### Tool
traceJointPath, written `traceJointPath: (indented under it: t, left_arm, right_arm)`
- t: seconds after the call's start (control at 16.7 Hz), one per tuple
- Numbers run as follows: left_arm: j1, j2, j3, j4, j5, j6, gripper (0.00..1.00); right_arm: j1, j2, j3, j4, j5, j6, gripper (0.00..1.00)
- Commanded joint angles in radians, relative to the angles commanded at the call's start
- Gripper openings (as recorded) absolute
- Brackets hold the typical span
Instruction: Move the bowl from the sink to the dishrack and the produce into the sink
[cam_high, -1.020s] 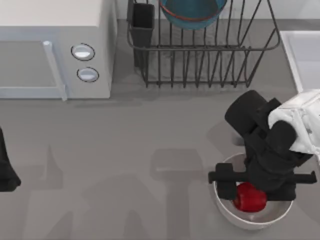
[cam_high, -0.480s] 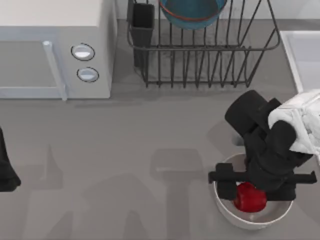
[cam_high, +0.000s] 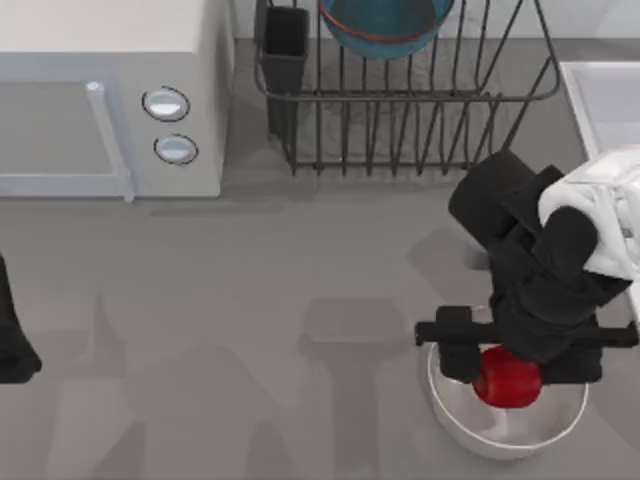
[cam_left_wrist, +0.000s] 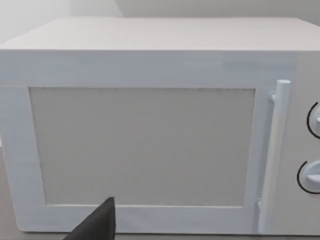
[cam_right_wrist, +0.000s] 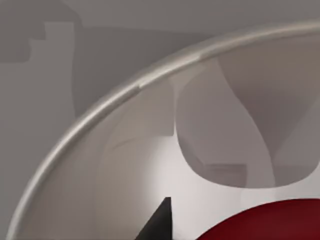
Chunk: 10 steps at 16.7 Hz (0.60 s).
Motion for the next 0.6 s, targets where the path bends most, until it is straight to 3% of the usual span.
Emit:
traceJointPath:
  t: [0.3,0.6]
  left_arm:
    - [0.000,0.000,0.000,0.000,0.000,0.000,1.00]
    - [0.000,0.000,0.000,0.000,0.000,0.000,1.00]
  right_arm:
    - [-0.003,-0.080,0.145,-0.243,-0.002,-0.004,0.00]
    - [-0.006,-0.108,0.183,-0.294,0.000,-0.007,0.00]
